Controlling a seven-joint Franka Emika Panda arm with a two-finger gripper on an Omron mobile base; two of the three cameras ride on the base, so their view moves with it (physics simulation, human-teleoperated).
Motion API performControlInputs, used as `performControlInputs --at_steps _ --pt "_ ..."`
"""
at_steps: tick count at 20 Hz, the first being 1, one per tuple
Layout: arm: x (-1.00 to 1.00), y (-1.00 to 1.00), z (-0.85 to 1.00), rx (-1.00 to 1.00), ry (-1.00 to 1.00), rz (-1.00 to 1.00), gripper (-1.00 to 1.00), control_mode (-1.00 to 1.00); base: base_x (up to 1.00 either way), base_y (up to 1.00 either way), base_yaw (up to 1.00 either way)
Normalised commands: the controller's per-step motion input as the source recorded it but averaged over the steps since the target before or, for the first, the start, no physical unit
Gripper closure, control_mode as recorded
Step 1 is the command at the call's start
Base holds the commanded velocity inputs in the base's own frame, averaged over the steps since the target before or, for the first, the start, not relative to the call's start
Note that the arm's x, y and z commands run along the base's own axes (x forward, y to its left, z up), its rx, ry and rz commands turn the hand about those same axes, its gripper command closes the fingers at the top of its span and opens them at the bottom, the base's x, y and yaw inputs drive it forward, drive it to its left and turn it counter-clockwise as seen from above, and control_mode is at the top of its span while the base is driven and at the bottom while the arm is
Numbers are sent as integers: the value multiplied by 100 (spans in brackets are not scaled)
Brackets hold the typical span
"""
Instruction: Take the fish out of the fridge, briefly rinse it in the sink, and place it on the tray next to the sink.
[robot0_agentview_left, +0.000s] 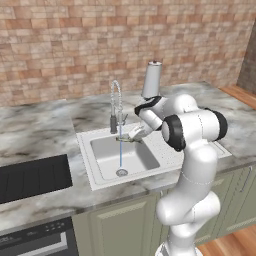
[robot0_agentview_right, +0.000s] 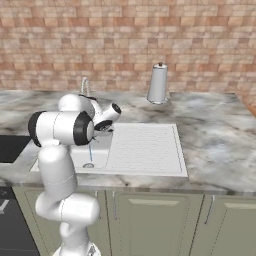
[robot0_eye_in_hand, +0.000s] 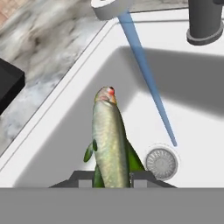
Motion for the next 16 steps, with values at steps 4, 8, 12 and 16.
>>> performControlInputs --at_steps 4,8,12,16 --pt "26 7 -16 -1 0 0 100 -100 0 0 0" --pt "37 0 -5 0 0 -5 100 -100 0 0 0" --pt "31 0 0 0 0 -12 100 -100 0 0 0" --pt "19 0 0 0 -2 -15 100 -100 0 0 0"
